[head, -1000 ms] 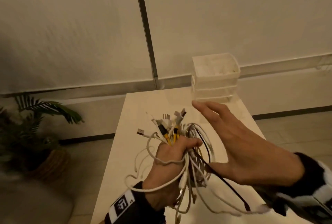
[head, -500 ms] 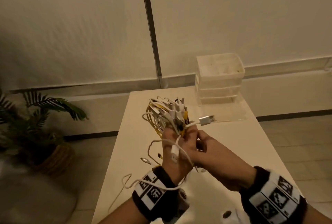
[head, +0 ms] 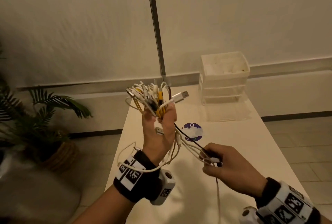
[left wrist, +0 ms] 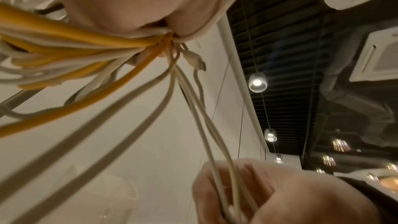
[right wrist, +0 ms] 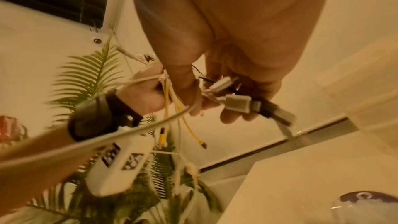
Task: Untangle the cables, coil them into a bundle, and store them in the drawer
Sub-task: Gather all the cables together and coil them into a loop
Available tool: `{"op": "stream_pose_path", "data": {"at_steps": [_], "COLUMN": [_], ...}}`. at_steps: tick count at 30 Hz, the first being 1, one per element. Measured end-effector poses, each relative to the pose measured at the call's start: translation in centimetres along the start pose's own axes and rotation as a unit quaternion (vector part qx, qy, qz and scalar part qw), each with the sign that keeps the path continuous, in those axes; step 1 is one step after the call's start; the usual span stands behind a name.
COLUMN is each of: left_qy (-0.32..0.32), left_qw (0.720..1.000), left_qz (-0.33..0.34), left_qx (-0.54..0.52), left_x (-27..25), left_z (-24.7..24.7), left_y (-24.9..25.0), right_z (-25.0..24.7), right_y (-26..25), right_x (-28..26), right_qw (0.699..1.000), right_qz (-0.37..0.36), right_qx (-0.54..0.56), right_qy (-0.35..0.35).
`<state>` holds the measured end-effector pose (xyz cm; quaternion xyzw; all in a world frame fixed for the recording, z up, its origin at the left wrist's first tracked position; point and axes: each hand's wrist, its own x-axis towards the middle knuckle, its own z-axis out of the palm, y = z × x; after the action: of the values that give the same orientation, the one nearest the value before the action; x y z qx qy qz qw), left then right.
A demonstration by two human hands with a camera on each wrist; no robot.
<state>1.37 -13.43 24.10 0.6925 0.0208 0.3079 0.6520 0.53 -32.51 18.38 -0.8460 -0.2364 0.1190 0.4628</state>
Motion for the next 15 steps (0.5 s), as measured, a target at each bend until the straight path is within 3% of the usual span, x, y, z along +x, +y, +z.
{"op": "stream_pose_path", "data": {"at_steps": [2,4,7,9,11,13,14,15], "left_qy": [0.022,0.033,0.025,0.034,0.038,0.02,0.021,0.029], "left_qw": [1.0,0.998,0.995,0.992,0.995,0.997,0.995,0.993], "left_qz": [-0.008,-0.031,-0.091,-0.123,-0.088,-0.05,-0.048,-0.039], "left_qx": [-0.021,-0.038,-0.028,-0.02,0.009,0.056,0.083,0.108], "left_x": [0.4,0.8,1.1,1.2,1.0,0.3,-0.1,-0.6], "left_z": [-0.2,-0.3,-0.5,-0.7,-0.6,0.0,0.5,1.0], "left_y": [-0.3,-0.6,-0.7,-1.0,-1.0,-1.0,-0.8,-0.5], "right_z": [0.3,0.7,-0.5,-2.4,-4.1,-4.4,-3.9,-2.9], "right_y": [1.2,2.2,3.2,3.6,2.6,-0.7,-2.8,-4.9], "right_x": [-0.6,-1.5,-3.2,-3.8,-3.6,-2.8,-2.2,-1.4], "right_qw": [0.998,0.997,0.996,0.995,0.998,0.977,0.973,0.975], "right_qz": [-0.006,-0.006,0.042,0.05,0.044,0.012,0.006,0.021], "right_qx": [-0.01,0.004,0.081,0.06,0.003,0.037,0.101,0.168], "right_qy": [0.069,0.075,-0.018,-0.063,0.054,0.208,0.208,0.141]}}
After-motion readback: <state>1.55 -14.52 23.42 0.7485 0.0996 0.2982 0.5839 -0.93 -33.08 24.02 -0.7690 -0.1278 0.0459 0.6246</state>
